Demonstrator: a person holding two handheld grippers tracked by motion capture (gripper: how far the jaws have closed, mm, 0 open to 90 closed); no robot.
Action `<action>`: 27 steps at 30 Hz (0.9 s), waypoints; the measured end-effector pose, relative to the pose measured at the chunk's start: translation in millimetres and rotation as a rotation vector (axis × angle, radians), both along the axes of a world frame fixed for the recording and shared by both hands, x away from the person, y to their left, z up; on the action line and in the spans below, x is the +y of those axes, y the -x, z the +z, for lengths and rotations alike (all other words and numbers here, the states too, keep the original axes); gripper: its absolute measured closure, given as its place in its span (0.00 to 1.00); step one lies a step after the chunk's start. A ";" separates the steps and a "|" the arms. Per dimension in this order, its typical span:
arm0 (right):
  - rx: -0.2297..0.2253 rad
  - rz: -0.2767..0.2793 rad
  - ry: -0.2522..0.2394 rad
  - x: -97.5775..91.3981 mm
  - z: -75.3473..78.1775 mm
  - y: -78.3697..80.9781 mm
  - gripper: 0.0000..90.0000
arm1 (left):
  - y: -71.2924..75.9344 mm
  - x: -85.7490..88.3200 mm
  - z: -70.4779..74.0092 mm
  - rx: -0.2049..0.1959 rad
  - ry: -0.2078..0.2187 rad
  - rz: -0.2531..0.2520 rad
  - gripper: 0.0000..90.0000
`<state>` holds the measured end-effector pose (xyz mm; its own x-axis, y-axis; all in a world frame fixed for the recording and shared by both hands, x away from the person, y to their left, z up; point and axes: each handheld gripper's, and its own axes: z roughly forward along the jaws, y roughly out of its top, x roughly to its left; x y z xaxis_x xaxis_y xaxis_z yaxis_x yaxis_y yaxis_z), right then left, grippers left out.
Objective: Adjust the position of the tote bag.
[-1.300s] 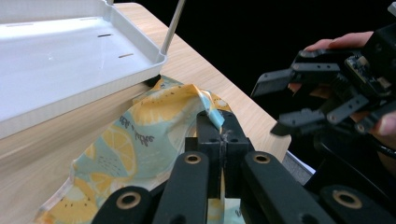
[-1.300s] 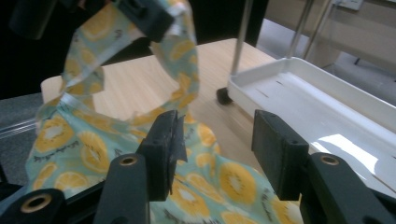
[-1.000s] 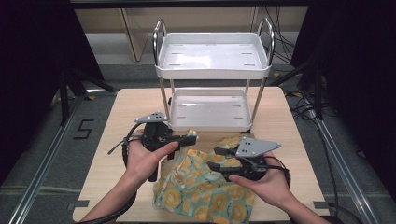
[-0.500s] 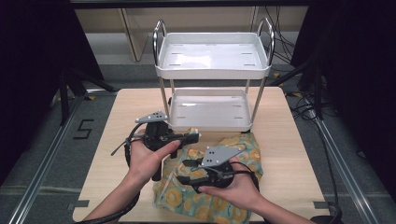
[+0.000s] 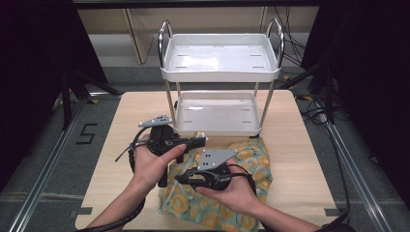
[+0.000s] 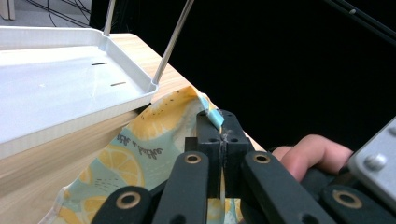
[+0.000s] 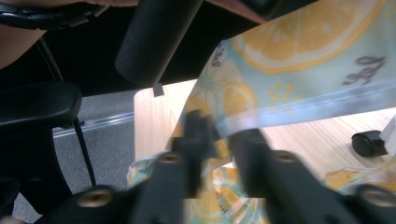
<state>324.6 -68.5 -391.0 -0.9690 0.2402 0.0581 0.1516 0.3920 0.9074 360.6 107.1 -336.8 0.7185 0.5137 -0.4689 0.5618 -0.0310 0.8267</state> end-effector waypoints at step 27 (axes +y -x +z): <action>-0.056 -0.031 0.227 -137.6 10.1 31.2 1.00 | -15.2 32.4 -40.7 0.009 -0.272 -0.040 0.49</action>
